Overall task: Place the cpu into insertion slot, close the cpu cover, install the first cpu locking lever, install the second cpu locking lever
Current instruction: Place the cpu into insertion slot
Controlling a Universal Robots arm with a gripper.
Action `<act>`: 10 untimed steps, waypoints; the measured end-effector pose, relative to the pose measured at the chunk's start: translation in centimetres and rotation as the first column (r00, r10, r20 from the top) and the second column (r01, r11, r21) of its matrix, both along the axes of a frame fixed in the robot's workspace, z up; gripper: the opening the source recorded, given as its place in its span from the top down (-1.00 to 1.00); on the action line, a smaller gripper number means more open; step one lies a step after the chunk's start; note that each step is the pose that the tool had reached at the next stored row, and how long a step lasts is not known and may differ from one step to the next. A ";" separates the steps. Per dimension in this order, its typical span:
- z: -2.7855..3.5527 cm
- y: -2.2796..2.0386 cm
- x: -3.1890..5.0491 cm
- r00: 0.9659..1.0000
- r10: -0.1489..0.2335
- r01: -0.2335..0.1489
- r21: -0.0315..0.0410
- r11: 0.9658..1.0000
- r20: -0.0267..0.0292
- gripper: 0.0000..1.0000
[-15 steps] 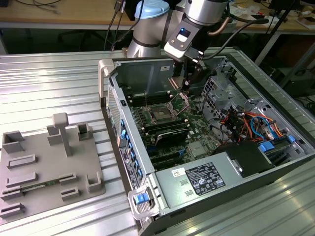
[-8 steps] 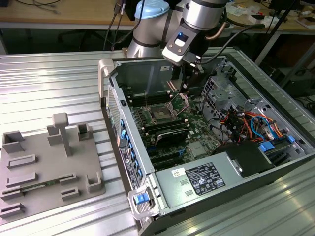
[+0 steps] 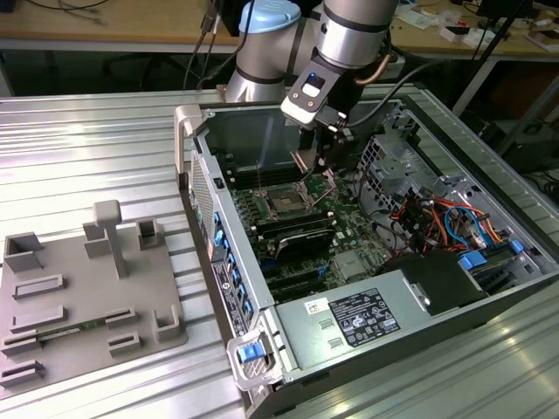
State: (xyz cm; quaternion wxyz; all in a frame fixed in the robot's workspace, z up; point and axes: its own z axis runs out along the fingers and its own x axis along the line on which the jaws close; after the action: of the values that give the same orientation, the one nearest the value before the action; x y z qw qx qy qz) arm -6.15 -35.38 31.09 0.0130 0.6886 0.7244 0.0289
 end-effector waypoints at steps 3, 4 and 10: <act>-0.74 0.45 -0.22 1.000 -0.007 0.007 0.000 1.000 -0.001 -0.08; -0.97 0.55 -0.29 1.000 -0.008 0.008 0.000 1.000 -0.002 -0.08; -1.93 0.81 -0.40 1.000 -0.010 0.010 0.000 1.000 -0.007 -0.08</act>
State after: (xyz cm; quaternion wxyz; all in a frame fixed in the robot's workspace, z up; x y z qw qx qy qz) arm -6.55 -34.57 29.17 0.0107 0.6924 0.7210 0.0266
